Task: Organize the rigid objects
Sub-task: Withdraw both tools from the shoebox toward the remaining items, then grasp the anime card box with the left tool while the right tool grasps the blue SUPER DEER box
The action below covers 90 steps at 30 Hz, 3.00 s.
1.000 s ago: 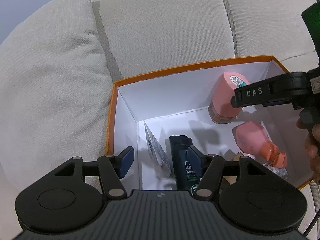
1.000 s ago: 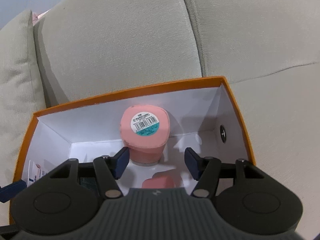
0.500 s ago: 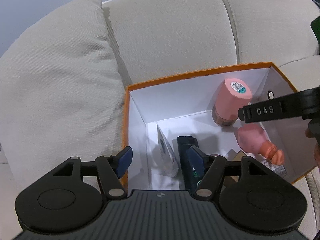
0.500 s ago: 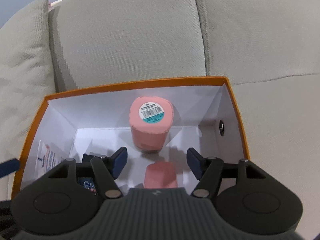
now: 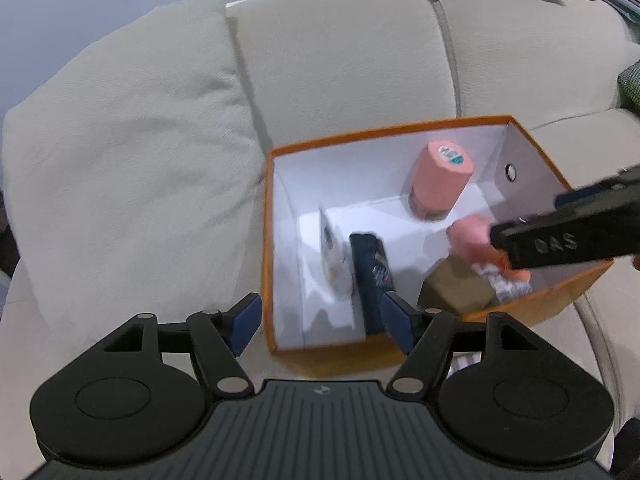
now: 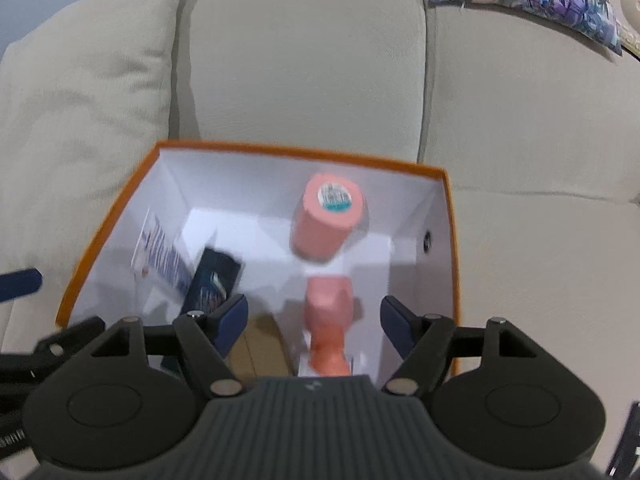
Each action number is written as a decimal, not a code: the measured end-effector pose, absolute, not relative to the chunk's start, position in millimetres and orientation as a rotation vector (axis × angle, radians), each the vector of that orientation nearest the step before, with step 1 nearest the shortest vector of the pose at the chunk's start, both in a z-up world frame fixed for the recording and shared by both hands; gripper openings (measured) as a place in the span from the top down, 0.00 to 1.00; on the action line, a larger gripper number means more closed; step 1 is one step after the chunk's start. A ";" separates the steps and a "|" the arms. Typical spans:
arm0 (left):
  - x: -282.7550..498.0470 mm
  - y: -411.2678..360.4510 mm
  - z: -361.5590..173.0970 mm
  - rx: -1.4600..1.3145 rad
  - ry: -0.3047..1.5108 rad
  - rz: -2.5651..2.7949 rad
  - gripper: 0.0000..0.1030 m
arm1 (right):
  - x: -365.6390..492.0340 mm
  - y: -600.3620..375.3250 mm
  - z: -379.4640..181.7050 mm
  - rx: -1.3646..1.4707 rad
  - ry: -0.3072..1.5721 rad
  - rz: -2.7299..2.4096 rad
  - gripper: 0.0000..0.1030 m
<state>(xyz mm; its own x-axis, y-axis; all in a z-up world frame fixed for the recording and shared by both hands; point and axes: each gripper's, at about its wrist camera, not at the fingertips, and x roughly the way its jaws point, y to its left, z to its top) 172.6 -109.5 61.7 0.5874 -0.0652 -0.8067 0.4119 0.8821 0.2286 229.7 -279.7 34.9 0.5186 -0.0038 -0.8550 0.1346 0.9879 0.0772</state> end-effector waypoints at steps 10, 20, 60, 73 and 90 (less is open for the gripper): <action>122.6 -50.8 61.9 0.243 0.975 -0.242 0.19 | 169.9 -258.7 60.2 0.115 1.000 -0.002 0.22; 101.0 -55.7 -0.3 0.317 1.113 -0.248 0.16 | 102.5 -209.3 23.9 -0.013 1.192 0.172 0.19; 128.1 -76.2 -74.6 0.237 1.191 -0.281 0.08 | 52.7 -129.1 -81.9 -0.303 1.239 0.641 0.17; 124.1 -77.5 -74.9 0.254 1.178 -0.299 0.08 | 42.0 -109.0 -96.1 -0.453 1.198 0.625 0.16; 123.2 -77.5 -75.4 0.254 1.172 -0.298 0.07 | 32.0 -97.1 -98.2 -0.509 1.184 0.630 0.17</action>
<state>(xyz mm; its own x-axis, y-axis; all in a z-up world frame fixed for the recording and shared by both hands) 123.2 -77.5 -75.4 0.3573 -0.0966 -0.9290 0.3583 0.9327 0.0408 32.0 -97.1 -98.2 0.2444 0.1820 -0.9524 -0.6879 0.7248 -0.0380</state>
